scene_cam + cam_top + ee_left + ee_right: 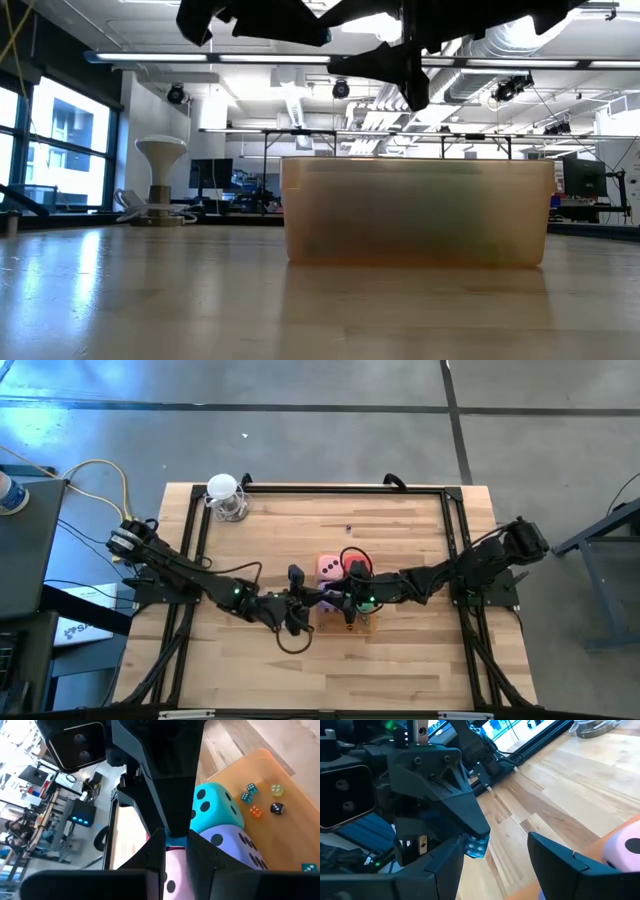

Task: Pick & Place Dice
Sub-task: Put the small blue die into the orange bin

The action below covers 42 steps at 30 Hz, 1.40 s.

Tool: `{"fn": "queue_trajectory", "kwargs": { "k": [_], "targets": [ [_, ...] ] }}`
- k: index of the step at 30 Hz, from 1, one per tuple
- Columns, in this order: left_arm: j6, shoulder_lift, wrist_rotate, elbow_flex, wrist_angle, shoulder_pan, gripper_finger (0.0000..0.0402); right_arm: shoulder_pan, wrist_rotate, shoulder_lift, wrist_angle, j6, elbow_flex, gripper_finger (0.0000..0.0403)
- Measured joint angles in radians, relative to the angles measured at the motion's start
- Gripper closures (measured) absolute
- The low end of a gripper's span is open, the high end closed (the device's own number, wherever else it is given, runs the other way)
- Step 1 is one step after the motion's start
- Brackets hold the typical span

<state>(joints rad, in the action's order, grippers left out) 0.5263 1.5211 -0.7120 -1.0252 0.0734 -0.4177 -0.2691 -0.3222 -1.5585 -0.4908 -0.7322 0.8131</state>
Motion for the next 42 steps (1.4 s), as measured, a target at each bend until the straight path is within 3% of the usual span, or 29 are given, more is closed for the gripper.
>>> {"fn": "queue_trajectory", "kwargs": {
  "k": [8,15,30,42],
  "targets": [
    [0.000,0.000,0.070,0.001,0.015,0.036,0.0356,0.001,0.007,0.001,0.000,0.027,0.000,0.0192],
    [0.004,0.000,0.072,0.001,0.018,0.041,0.0356,0.000,0.006,0.001,0.000,0.026,0.000,0.0196],
    [0.063,0.000,0.061,0.001,0.037,0.043,0.0356,0.000,0.010,0.002,0.002,0.069,0.001,0.0350],
    [0.091,0.000,0.006,0.002,0.069,0.043,0.0356,0.000,0.006,0.003,0.004,0.083,0.001,0.0351]
  ]
}}
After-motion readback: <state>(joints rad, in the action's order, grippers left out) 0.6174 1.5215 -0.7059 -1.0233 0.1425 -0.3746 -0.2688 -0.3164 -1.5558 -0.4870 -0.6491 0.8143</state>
